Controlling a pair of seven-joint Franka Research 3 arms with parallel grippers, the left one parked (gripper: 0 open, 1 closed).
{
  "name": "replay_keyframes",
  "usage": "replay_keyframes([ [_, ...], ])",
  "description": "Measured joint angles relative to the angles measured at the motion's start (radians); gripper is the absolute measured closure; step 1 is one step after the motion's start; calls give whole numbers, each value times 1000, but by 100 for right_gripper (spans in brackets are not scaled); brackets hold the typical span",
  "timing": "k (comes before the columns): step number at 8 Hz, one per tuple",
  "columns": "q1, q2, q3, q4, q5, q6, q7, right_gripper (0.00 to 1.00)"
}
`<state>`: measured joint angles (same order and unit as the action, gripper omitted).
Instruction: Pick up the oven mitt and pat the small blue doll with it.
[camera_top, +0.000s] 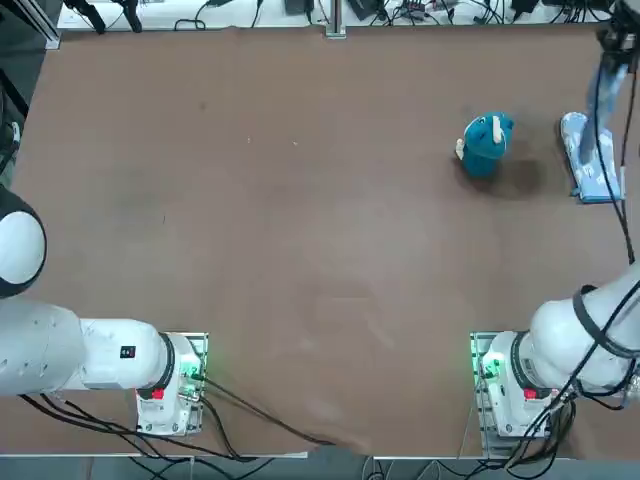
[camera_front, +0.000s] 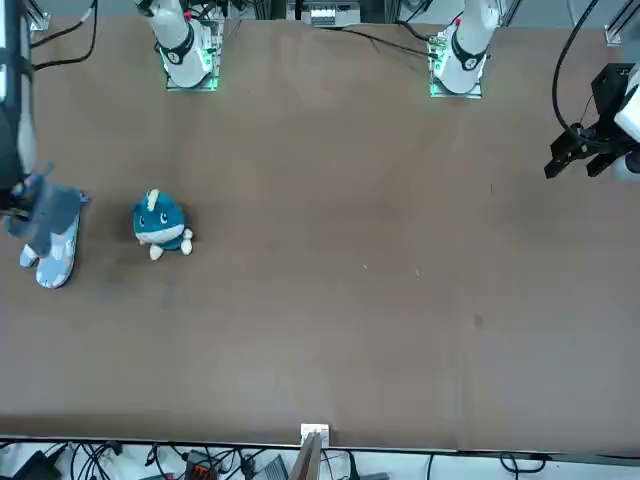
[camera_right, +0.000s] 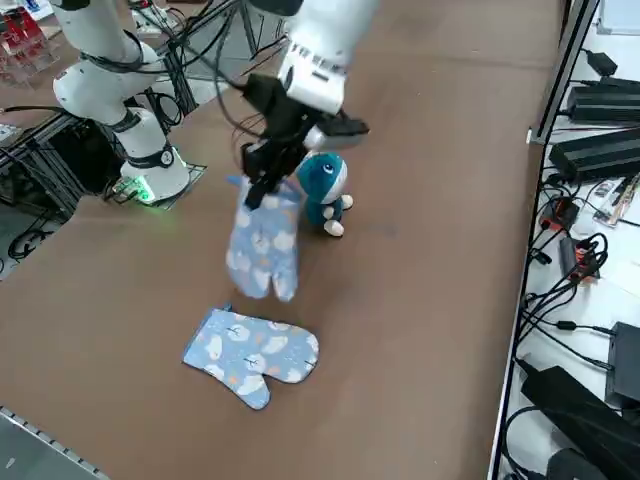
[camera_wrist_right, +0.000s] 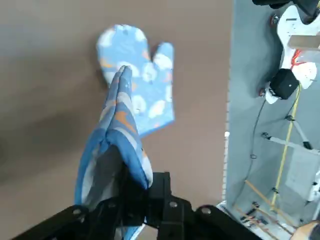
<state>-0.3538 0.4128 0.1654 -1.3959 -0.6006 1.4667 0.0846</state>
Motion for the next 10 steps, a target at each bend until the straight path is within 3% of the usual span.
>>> replay_keyframes([
  [3, -173, -3, -2, -117, -179, 250, -202, 97],
  [6, -307, -5, -1, -292, -354, 564, -224, 97],
  [8, -325, 5, 1, -394, -428, 660, -153, 97],
  [10, -307, 26, 19, -460, -448, 676, -72, 97],
])
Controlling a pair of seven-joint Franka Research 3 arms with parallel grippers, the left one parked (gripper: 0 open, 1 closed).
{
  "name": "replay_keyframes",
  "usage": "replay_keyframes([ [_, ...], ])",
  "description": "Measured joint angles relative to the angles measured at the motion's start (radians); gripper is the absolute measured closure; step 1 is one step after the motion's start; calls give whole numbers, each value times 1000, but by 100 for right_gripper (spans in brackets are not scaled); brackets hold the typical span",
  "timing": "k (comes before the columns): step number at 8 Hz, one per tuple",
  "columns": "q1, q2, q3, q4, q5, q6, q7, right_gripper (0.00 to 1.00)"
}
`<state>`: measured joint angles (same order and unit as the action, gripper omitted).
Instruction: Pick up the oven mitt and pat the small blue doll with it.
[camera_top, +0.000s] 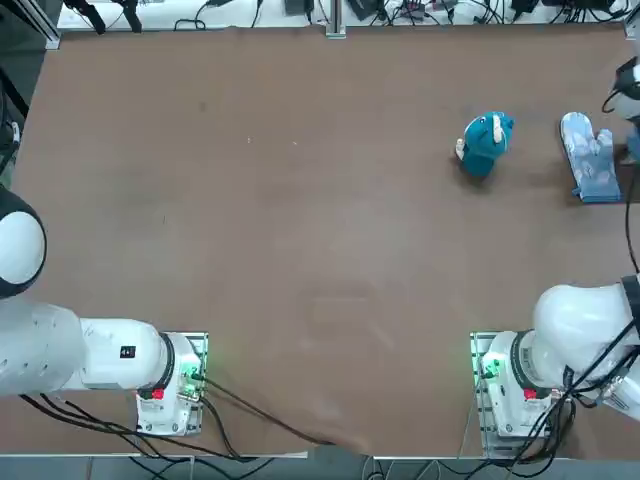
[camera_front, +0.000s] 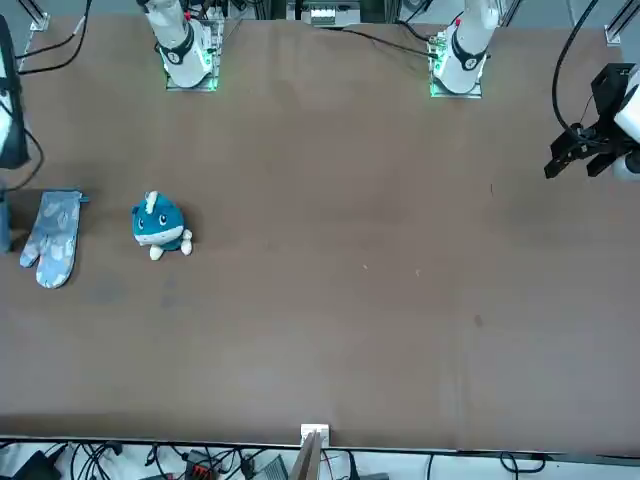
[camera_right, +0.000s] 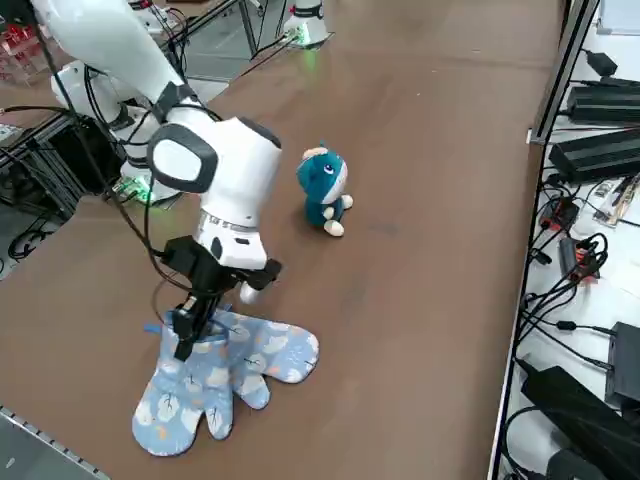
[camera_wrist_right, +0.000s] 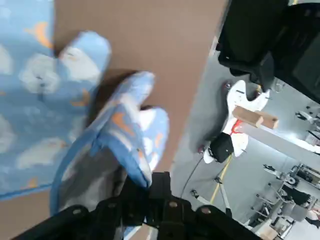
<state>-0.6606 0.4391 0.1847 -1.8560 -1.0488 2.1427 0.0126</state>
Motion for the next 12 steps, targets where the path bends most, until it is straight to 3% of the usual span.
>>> replay_keyframes([
  [4, 160, 7, 11, -80, 10, -17, 114, 96],
  [6, 195, 10, 11, -108, 32, -25, 127, 93],
  [7, 195, 13, 11, -114, 47, -24, 127, 82],
  [10, 196, -5, 53, -101, 248, -22, 96, 30],
  [11, 197, -32, 66, -77, 339, -26, 57, 8],
  [12, 196, -66, 72, -38, 427, -52, 11, 0],
])
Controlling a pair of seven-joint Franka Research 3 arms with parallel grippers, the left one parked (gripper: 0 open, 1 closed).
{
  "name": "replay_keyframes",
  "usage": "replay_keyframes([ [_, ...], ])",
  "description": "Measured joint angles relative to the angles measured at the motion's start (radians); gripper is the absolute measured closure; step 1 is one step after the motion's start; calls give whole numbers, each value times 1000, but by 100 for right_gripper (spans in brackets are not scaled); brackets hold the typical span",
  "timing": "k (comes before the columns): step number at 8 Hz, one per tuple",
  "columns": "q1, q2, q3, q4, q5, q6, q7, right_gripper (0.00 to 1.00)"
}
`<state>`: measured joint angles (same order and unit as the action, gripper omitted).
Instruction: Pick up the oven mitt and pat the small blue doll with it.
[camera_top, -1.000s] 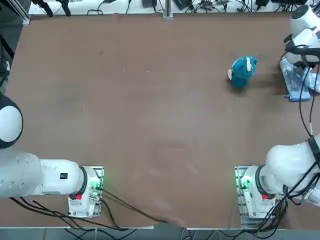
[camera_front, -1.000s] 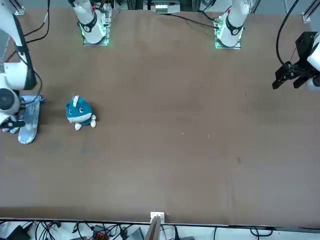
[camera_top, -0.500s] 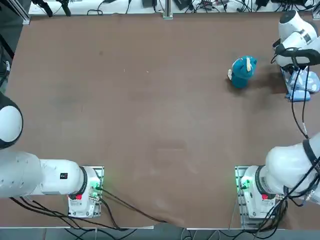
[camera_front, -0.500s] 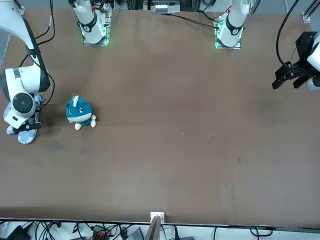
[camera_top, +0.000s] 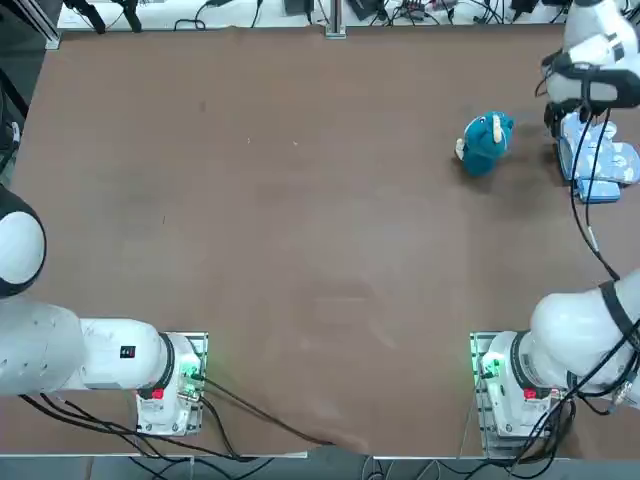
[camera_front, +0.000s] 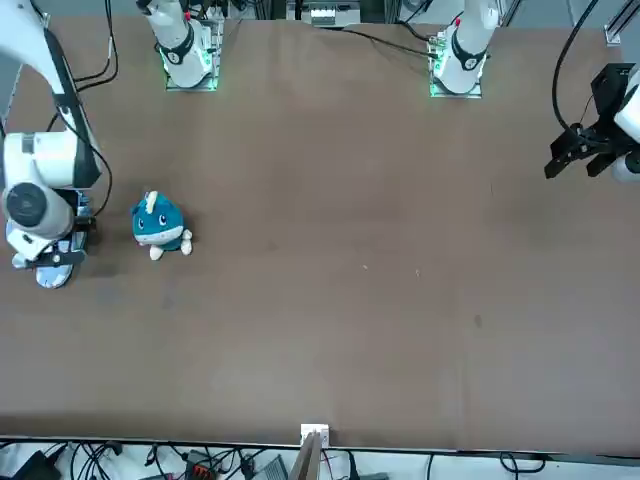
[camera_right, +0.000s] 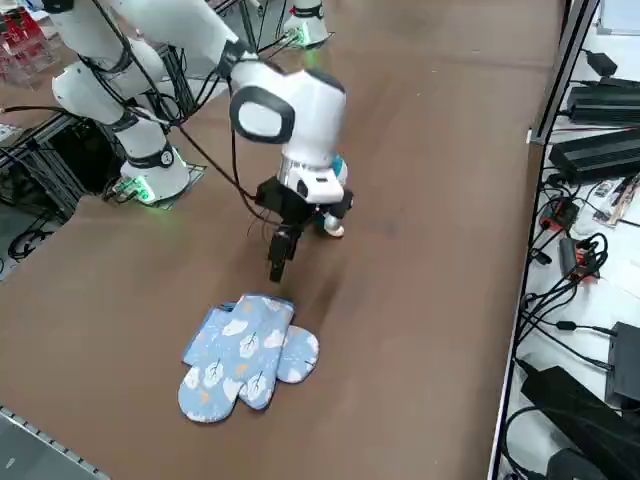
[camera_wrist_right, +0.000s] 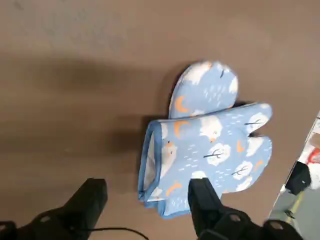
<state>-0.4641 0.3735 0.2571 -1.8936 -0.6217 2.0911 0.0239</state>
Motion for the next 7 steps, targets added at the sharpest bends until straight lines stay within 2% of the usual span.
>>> replay_keyframes([
  [2, -1, -60, 25, 146, 196, -160, -74, 0],
  [4, 0, -92, 73, 360, 371, -384, -85, 0],
  [5, 0, -101, 101, 453, 436, -470, -85, 0],
  [7, 2, -120, 181, 557, 480, -546, -77, 0],
])
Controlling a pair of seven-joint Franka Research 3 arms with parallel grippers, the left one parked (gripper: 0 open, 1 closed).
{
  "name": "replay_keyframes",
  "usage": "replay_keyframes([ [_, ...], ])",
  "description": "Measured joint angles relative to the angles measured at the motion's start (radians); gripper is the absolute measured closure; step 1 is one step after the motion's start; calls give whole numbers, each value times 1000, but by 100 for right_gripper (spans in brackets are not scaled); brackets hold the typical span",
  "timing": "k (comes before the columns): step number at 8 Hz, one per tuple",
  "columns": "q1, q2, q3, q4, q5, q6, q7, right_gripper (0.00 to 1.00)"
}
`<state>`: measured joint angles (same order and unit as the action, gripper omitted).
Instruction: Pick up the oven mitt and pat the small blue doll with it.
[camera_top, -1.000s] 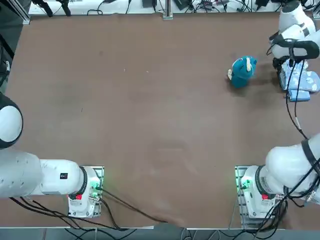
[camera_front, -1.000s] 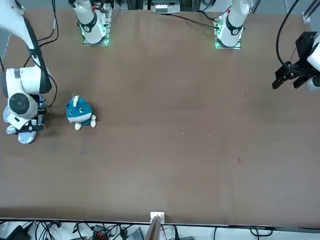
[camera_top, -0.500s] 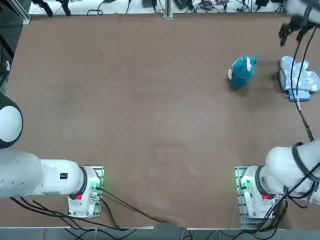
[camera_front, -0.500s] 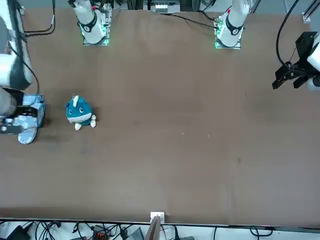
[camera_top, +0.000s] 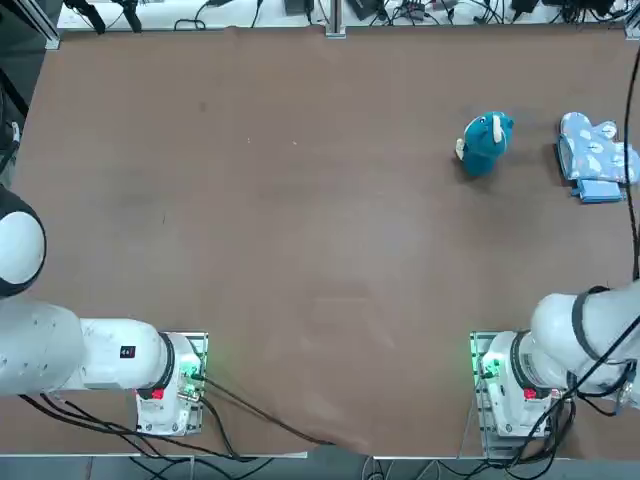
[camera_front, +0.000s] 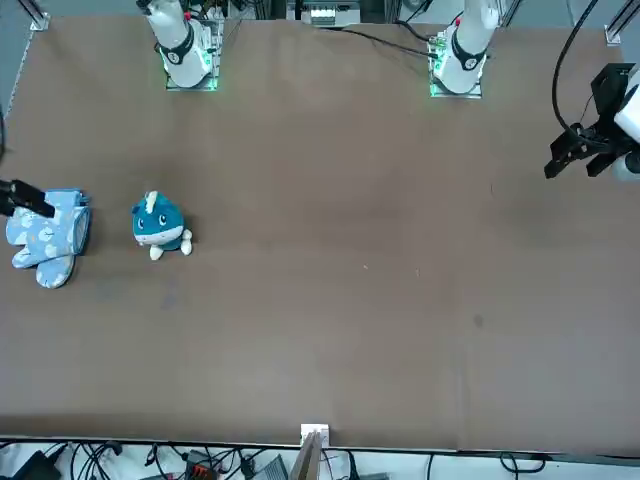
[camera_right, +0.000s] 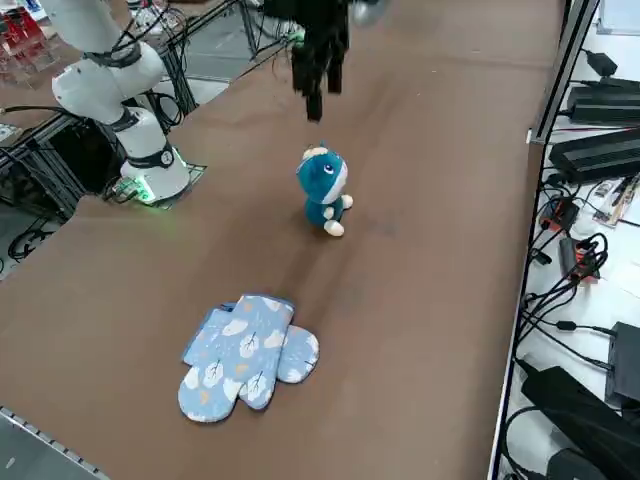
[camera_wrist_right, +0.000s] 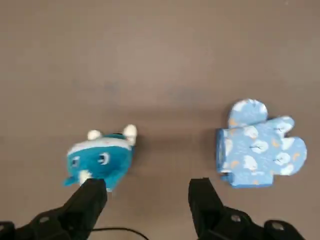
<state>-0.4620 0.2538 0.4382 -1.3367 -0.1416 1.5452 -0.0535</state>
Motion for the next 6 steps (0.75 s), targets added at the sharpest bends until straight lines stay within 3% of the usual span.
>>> replay_keyframes([
  [2, 11, -56, 55, 22, 35, -44, 28, 0],
  [3, 59, -88, 26, 22, 53, -78, 46, 0],
  [6, 321, -138, -263, -7, 170, -119, 52, 0],
])
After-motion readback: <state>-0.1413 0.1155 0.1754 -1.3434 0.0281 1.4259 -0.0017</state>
